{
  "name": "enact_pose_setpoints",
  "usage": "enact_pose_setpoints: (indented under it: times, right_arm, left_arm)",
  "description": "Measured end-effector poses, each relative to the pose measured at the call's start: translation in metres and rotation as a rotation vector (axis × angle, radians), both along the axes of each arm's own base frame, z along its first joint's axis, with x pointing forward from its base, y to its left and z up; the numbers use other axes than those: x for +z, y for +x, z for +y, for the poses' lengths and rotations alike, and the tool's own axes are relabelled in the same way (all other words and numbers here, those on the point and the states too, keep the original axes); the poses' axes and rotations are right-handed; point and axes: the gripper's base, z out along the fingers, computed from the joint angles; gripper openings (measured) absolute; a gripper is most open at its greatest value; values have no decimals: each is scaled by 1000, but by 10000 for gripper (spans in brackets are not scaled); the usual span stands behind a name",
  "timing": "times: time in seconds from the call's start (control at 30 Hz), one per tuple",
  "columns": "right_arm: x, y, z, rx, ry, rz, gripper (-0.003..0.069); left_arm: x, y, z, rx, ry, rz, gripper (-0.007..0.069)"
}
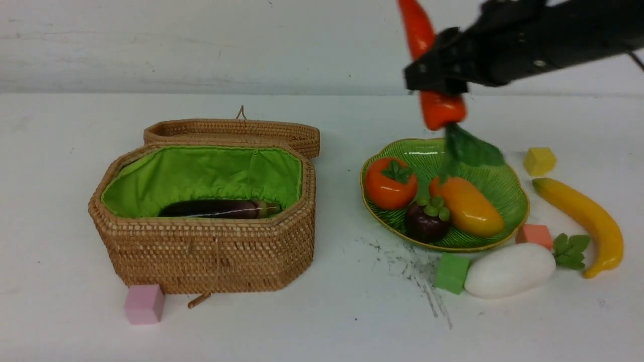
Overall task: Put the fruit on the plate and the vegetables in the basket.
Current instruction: Use the right arm to grab a carrot and put it into the left basket
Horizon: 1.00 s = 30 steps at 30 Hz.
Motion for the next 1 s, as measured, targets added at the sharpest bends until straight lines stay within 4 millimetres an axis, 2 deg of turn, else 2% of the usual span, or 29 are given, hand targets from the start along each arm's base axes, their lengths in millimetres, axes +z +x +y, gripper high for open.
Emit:
enact_pose_setpoints:
  times: [0.1, 0.17, 0.2, 0.33, 0.37, 0.43, 0.57, 0.7, 0.73, 0.8, 0.83, 0.93, 1.0]
  right_arm:
    - [-6, 23, 42, 101, 3, -88, 335]
    - [-16, 32, 60, 134, 0, -121, 335]
    - [-26, 44, 82, 166, 2, -186, 335]
    - [-76, 57, 133, 285, -57, -239, 335]
    - [-76, 57, 133, 288, -58, -243, 335]
    - [-99, 54, 150, 347, -82, -222, 335]
    - [-108, 48, 160, 385, -77, -205, 335]
    - [-105, 47, 161, 399, -54, -183, 356]
    - [-105, 46, 161, 404, -50, -170, 377]
    - [-107, 43, 162, 428, -51, -139, 466]
    - [-107, 43, 162, 430, -50, -136, 475]
    - [-107, 39, 161, 462, -56, -108, 626]
    - [-104, 38, 159, 471, -56, -106, 656]
  left_arm:
    - [0, 0, 0, 0, 0, 0, 87]
    - [0, 0, 0, 0, 0, 0, 90]
    - [0, 0, 0, 0, 0, 0, 91]
    - [0, 0, 0, 0, 0, 0, 94]
    - [0, 0, 0, 0, 0, 0, 94]
    - [0, 0, 0, 0, 0, 0, 96]
    - [0, 0, 0, 0, 0, 0, 100]
    - [0, 0, 0, 0, 0, 0, 104]
    - [0, 0, 0, 0, 0, 0, 105]
    - [0, 0, 0, 0, 0, 0, 108]
    - [0, 0, 0, 0, 0, 0, 108]
    - [0, 0, 0, 0, 0, 0, 111]
    - [0, 0, 0, 0, 0, 0, 111]
